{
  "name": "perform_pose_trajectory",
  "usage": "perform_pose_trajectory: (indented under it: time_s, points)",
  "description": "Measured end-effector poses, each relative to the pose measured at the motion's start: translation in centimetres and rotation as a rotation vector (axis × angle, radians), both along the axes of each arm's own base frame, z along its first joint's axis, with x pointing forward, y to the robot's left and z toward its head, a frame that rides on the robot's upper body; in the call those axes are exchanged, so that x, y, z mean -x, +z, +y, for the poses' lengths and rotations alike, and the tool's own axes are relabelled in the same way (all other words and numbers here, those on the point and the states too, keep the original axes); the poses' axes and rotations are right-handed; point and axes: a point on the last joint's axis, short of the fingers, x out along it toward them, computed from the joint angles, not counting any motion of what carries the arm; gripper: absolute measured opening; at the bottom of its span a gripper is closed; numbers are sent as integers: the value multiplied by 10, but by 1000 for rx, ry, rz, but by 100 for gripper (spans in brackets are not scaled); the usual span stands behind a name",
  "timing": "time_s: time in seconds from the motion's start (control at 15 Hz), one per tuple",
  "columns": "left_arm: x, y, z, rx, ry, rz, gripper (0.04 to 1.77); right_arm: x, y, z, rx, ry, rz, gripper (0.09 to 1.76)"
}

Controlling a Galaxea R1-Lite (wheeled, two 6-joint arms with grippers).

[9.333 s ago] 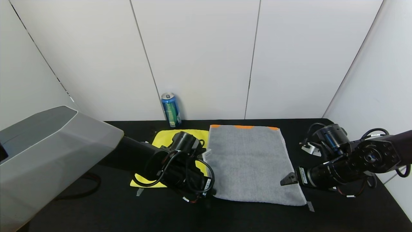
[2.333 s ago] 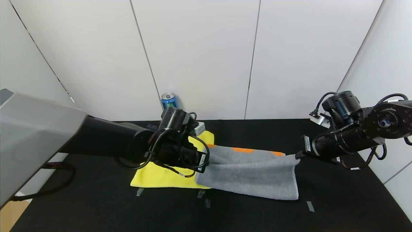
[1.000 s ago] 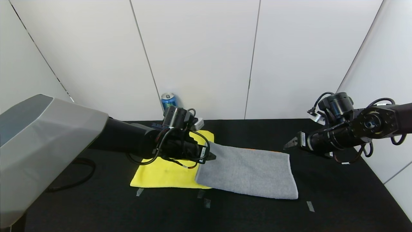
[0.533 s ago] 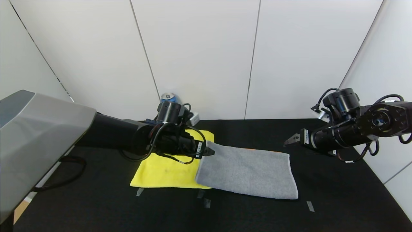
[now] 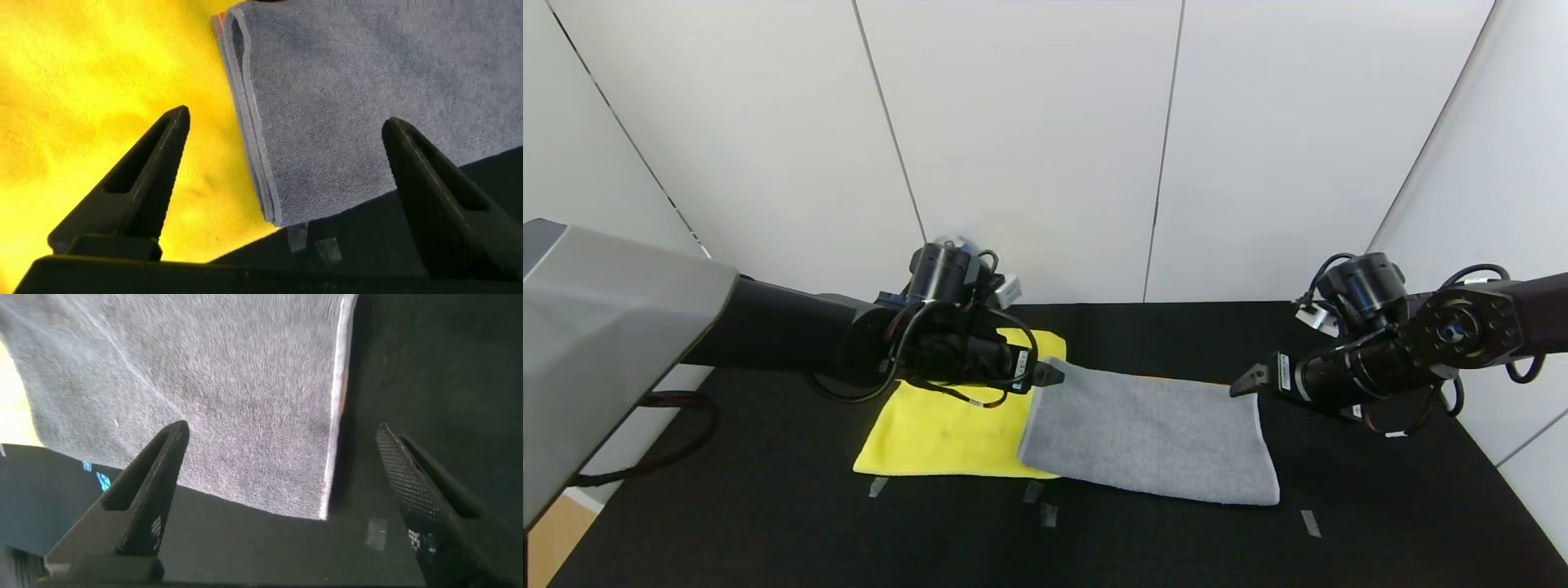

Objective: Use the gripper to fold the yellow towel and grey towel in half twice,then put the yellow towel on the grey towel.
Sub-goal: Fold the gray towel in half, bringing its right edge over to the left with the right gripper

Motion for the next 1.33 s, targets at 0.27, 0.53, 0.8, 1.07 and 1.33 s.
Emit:
perform_pose_trajectory:
  time_s: [0.27, 0.53, 0.8, 1.07, 1.33]
  points:
    - [1, 3, 1, 2, 2, -7, 168, -3, -18, 5, 1, -5, 59, 167]
    - [3, 7, 1, 5, 2, -14, 169, -5, -30, 8, 3, -9, 100, 169]
    - [4, 10, 2, 8, 2, -20, 170, -6, -39, 14, 2, -6, 128, 170]
    - [5, 11, 2, 9, 2, -23, 170, -7, -47, 18, 5, 0, 150, 170]
    - [5, 11, 2, 9, 2, -22, 171, -7, -52, 22, 8, 11, 162, 170]
